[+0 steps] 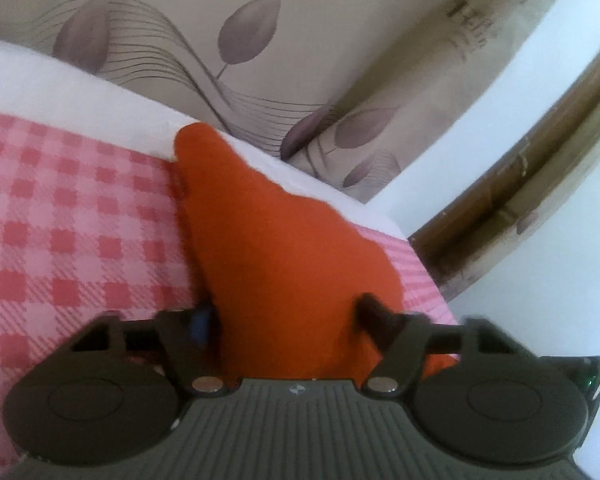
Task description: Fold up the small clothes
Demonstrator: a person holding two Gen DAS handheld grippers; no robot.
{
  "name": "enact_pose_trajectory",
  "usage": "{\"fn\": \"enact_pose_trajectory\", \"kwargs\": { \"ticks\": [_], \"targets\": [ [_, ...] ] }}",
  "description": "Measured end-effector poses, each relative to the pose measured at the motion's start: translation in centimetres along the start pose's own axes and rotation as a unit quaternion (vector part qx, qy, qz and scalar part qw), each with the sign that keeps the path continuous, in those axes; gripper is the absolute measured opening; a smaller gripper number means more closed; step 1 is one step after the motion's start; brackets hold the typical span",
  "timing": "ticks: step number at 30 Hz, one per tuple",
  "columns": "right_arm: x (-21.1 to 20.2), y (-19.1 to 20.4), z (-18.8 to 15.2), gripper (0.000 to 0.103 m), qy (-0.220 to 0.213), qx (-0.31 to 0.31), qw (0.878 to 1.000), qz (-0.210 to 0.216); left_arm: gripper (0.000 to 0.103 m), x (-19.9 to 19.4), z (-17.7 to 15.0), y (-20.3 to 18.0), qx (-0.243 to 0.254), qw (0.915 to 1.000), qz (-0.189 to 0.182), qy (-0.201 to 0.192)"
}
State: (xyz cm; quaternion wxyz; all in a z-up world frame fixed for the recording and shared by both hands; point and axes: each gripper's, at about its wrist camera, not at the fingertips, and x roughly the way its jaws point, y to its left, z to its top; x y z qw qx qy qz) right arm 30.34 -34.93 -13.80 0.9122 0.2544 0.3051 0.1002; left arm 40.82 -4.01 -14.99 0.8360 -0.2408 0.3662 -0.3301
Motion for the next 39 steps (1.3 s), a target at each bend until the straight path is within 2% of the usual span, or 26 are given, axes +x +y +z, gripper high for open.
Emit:
{"fn": "enact_pose_trajectory", "kwargs": {
  "ticks": [3,5,9,14,16,19,21,24,28,31,34,36,39],
  "targets": [
    [-0.1,-1.9,0.7,0.103,-0.001,0.074,0.997,0.034,0.059,-0.1,0.1,0.4,-0.009,0.9999,-0.006,-0.001],
    [0.4,-2.7,1.4,0.103,0.016,0.086,0.994,0.061,0.059,-0.1,0.1,0.4,-0.006,1.0,-0.005,-0.002],
    [2.4,-3.1,3.2,0.103,0.05,0.044,0.994,0.087,0.059,-0.1,-0.1,0.4,-0.004,0.9999,-0.008,-0.006],
    [5.1,-3.8,5.4,0.103,0.091,0.046,0.985,0.14,0.059,-0.3,-0.4,0.5,-0.001,0.9999,-0.008,-0.01],
    [5.7,-3.5,5.5,0.103,0.103,0.042,0.98,0.164,0.06,-0.3,-0.4,0.4,0.001,0.9999,-0.008,-0.01],
    [6.1,-2.2,5.2,0.103,0.114,0.001,0.978,0.176,0.061,-0.1,-0.5,0.2,0.008,0.9999,-0.006,-0.01],
    [6.3,-2.4,5.2,0.103,0.114,0.014,0.975,0.19,0.063,-0.1,-0.4,0.0,0.011,0.9999,-0.006,-0.009],
    [6.4,-2.3,5.2,0.102,0.117,0.008,0.974,0.193,0.066,0.1,-0.4,-0.1,0.015,0.9998,-0.006,-0.009],
    [6.7,-2.0,5.4,0.093,0.122,0.005,0.974,0.189,0.068,0.4,-0.4,-0.7,0.031,0.9995,-0.002,-0.004],
    [7.2,-2.1,5.7,0.093,0.127,0.007,0.972,0.199,0.067,0.7,-0.4,-1.5,0.051,0.9986,0.012,-0.001],
    [7.8,-1.7,5.8,0.1,0.125,0.007,0.972,0.2,0.064,1.0,-0.5,-2.2,0.071,0.997,0.032,-0.001],
    [7.8,-1.4,5.7,0.101,0.124,0.003,0.973,0.196,0.057,1.1,-0.5,-2.3,0.069,0.9968,0.04,-0.003],
    [7.6,-1.6,5.6,0.101,0.123,0.006,0.973,0.198,0.057,1.3,-0.4,-2.2,0.067,0.997,0.04,-0.001]
  ]
}}
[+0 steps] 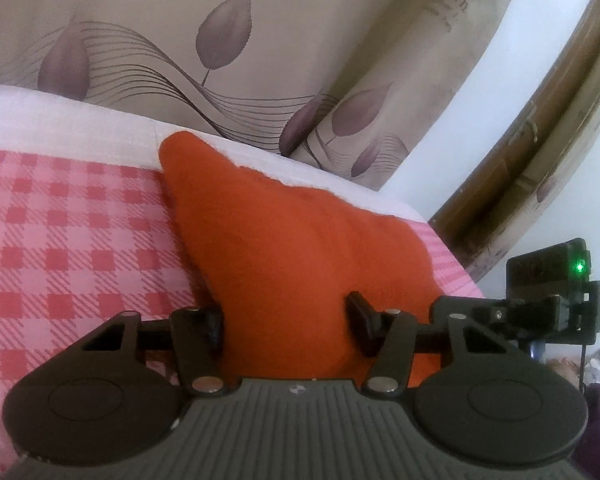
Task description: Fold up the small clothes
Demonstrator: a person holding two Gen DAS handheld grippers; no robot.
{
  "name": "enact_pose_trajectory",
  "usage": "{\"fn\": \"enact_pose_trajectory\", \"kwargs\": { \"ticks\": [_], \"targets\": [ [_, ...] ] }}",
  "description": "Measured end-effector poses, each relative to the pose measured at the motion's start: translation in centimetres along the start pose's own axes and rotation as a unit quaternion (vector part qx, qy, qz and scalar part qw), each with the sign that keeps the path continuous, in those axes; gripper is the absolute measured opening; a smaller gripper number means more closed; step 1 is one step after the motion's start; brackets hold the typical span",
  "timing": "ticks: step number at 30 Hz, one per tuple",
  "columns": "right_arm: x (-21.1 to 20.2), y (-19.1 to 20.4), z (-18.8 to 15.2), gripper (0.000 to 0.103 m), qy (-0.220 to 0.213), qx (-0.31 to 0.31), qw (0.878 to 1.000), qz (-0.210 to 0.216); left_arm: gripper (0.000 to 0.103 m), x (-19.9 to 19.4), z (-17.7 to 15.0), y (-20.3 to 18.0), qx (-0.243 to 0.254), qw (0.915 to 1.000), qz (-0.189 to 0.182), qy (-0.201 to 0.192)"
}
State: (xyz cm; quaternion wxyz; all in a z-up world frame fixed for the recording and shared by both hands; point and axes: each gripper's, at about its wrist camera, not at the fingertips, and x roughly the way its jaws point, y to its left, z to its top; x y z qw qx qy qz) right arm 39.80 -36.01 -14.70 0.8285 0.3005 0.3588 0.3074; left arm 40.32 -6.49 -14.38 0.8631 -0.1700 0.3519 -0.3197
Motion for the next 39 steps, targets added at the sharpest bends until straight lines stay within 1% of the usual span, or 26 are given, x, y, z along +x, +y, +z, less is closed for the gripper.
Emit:
{"fn": "enact_pose_trajectory", "kwargs": {
  "ticks": [6,7,8,9,10,11,12,13,15,17,22,27,34,39],
  "targets": [
    [0.1,0.2,-0.1,0.101,-0.005,-0.005,1.0,-0.009,0.057,0.1,0.2,0.5,-0.007,0.9999,-0.007,0.001],
    [0.2,0.4,-0.2,0.099,-0.005,-0.012,1.0,-0.014,0.057,0.0,0.1,0.6,-0.007,1.0,-0.005,0.001],
    [0.3,0.8,-0.3,0.089,-0.005,-0.024,0.999,-0.029,0.052,0.0,0.0,0.5,-0.006,1.0,0.004,-0.001],
    [0.4,1.1,-0.3,0.076,-0.007,-0.032,0.998,-0.049,0.045,-0.1,-0.1,0.3,-0.004,0.9999,0.015,-0.004],
    [0.6,1.2,-0.4,0.041,-0.003,-0.034,0.997,-0.069,0.043,-0.3,-0.2,0.2,-0.006,0.9997,0.022,-0.006],
    [0.8,1.2,-0.4,0.04,0.0,-0.031,0.998,-0.062,0.04,-0.4,-0.3,0.2,-0.012,0.9995,0.026,-0.011],
    [0.8,1.5,-0.4,0.04,-0.001,-0.041,0.997,-0.066,0.037,-0.4,-0.5,0.1,-0.017,0.9993,0.029,-0.016],
    [0.9,1.8,-0.4,0.04,0.0,-0.051,0.996,-0.071,0.036,-0.5,-0.6,-0.3,-0.015,0.9991,0.035,-0.02],
    [0.9,2.2,-0.5,0.037,0.0,-0.063,0.996,-0.07,0.033,-0.6,-0.8,-1.2,0.008,0.9983,0.049,-0.029],
    [0.7,2.1,-0.8,0.037,-0.007,-0.055,0.996,-0.071,0.032,-1.0,-0.9,-1.9,0.011,0.9978,0.056,-0.035],
    [0.0,2.9,-1.4,0.035,-0.028,-0.038,0.997,-0.061,0.031,-1.8,-0.7,-2.8,0.004,0.9971,0.063,-0.042],
    [-0.6,4.2,-2.0,0.035,-0.039,-0.029,0.997,-0.054,0.031,-3.2,-0.9,-4.1,0.012,0.9956,0.081,-0.045],
    [-1.0,6.3,-3.5,0.035,-0.052,-0.009,0.998,-0.035,0.031,-6.2,-1.4,-5.8,0.032,0.9925,0.105,-0.055],
    [-1.3,8.4,-5.0,0.035,-0.06,0.0,0.998,-0.02,0.031,-8.5,-1.8,-7.2,0.046,0.9899,0.119,-0.061]
  ]
}}
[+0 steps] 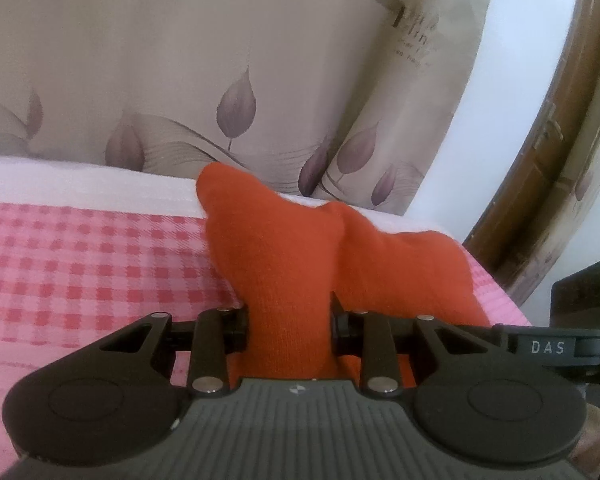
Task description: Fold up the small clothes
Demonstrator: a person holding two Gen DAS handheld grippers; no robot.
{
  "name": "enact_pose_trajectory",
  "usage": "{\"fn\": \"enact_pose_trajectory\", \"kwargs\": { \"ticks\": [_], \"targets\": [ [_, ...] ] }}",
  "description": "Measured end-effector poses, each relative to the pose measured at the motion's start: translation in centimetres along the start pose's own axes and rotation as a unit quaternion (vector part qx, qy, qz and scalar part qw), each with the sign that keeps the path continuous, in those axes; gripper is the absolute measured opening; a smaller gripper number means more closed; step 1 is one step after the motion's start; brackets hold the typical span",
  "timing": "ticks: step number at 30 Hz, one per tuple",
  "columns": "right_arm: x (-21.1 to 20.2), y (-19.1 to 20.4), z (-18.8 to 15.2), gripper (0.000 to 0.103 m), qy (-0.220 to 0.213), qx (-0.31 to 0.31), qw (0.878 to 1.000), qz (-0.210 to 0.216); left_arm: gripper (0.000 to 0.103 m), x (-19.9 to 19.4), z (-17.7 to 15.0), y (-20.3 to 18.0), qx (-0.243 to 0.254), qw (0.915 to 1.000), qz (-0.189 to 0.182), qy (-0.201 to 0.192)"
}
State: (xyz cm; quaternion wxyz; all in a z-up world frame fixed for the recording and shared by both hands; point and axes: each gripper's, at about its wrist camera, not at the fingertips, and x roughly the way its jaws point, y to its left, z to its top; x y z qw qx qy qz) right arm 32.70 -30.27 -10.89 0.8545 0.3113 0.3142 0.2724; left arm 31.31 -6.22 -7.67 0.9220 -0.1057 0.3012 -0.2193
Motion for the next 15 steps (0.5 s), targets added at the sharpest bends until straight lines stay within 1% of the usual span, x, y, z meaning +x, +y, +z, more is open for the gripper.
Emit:
{"fn": "enact_pose_trajectory", "kwargs": {
  "ticks": [7,15],
  "targets": [
    [-1.5,3.7,-1.6,0.035,-0.006,0.005,1.0,0.015,0.031,-4.5,-0.6,-0.4,0.007,0.9999,0.009,-0.009],
    [-3.1,8.0,-3.6,0.035,-0.009,0.007,0.999,0.04,0.031,-10.1,-1.7,-1.1,0.015,0.9992,0.03,-0.022]
  ]
}}
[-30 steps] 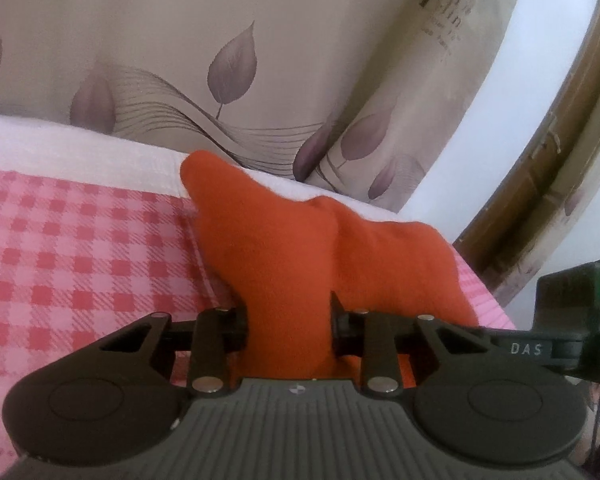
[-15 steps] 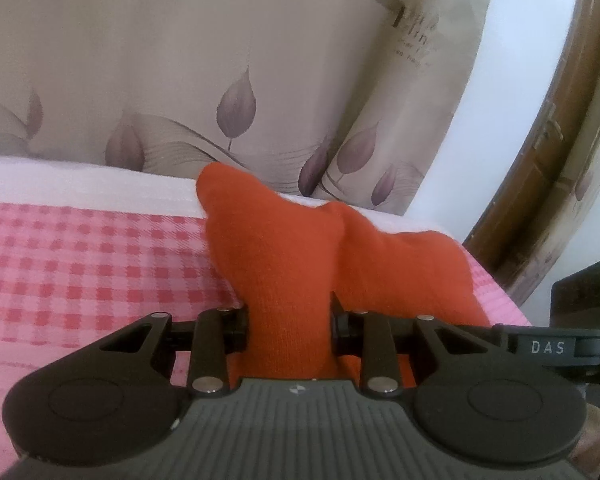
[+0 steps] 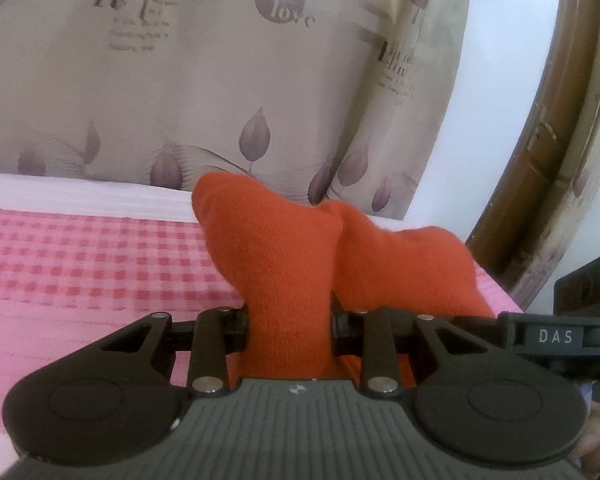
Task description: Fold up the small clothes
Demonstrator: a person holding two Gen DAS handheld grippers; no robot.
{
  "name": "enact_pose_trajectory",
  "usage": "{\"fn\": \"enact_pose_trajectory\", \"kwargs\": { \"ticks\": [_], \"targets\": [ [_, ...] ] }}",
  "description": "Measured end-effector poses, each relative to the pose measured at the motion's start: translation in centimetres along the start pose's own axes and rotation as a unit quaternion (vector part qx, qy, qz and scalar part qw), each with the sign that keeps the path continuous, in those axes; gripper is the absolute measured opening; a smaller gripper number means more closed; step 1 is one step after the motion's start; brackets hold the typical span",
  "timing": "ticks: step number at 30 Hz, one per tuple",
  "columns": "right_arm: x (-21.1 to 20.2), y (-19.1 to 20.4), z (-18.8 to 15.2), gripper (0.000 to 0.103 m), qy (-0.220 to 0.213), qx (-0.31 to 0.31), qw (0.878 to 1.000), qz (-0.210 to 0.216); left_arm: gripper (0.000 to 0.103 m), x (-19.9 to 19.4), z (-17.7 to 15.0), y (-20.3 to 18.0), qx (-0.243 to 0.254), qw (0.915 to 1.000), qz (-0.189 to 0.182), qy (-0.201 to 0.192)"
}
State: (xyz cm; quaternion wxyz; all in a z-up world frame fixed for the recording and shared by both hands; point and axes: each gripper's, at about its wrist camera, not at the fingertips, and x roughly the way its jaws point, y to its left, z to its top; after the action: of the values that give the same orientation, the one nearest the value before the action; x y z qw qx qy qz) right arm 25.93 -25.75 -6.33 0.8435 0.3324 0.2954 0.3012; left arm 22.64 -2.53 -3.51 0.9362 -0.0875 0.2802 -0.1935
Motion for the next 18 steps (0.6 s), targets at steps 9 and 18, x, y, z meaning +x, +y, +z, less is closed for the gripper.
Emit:
{"fn": "enact_pose_trajectory", "kwargs": {
  "ticks": [9,18],
  "targets": [
    [-0.1,3.5,-2.7,0.035,0.004,0.006,1.0,0.03,0.031,-5.6,-1.0,0.0,0.008,0.9996,0.028,-0.007],
    [0.3,5.3,-6.0,0.035,0.011,0.019,0.999,0.043,0.031,-8.8,-2.9,0.6,0.009,0.9988,0.047,-0.002]
  ]
}}
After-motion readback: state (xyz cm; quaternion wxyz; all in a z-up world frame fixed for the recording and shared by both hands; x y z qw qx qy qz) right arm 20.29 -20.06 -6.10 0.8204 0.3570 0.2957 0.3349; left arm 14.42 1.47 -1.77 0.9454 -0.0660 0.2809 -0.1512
